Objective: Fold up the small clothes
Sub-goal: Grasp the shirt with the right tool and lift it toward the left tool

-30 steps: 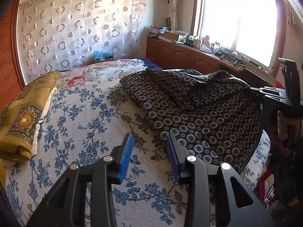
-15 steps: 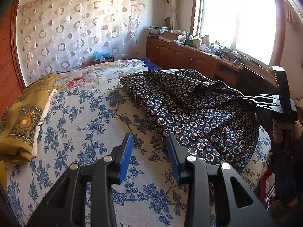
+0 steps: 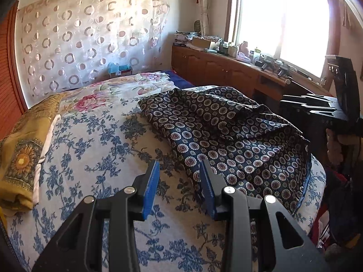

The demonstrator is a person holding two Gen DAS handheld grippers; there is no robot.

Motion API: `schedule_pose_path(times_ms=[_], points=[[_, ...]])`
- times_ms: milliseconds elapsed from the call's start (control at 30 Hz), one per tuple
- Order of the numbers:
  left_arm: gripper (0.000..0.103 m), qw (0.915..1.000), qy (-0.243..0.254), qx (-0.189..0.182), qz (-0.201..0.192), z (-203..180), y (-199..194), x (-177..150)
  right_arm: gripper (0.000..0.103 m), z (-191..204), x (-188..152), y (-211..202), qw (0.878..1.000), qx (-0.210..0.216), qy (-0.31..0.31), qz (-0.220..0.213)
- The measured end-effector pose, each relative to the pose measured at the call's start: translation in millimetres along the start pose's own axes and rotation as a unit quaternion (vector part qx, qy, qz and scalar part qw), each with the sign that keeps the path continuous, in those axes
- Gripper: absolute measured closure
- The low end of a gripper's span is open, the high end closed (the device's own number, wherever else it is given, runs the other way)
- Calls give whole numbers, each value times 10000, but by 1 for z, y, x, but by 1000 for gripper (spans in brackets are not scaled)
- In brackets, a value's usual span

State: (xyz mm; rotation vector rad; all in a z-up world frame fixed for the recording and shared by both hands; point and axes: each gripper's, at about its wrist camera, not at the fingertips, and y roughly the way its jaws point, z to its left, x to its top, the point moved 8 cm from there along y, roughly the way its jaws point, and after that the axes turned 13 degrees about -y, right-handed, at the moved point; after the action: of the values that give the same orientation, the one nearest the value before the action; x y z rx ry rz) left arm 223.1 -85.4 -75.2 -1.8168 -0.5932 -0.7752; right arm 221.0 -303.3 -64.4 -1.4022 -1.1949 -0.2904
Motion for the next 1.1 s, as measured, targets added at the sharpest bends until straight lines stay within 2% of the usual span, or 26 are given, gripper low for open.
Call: schedule_pose_path(times_ms=[100,233,533,567,600,633,833,1100], points=[[68,10000,27,15,27,-1,5,3,68,21,15,15,9994,261,-211,-2],[68,9999,130,42,43,-3,8,6,68,44,29,36,9973,390,-621,80],[68,9994,291,-38,169,-3,22,16,69,54,34,78,9916,505,-1122,398],[68,9994,291,-55,187,-3,26,18,72,52,33,83,9906,515,-1171,476],[68,9994,290,-57,204,-2,29,20,89,51,34,86,9899,515,-1217,507],[68,9993,284,-55,234,-1,34,22,96,49,34,89,9889,570,-1269,523],[68,9986,294,-62,445,3,62,29,100,15,47,87,9924,697,-966,305],[68,9961,346,-129,802,-2,97,25,100,-62,54,116,9975,336,-471,417]])
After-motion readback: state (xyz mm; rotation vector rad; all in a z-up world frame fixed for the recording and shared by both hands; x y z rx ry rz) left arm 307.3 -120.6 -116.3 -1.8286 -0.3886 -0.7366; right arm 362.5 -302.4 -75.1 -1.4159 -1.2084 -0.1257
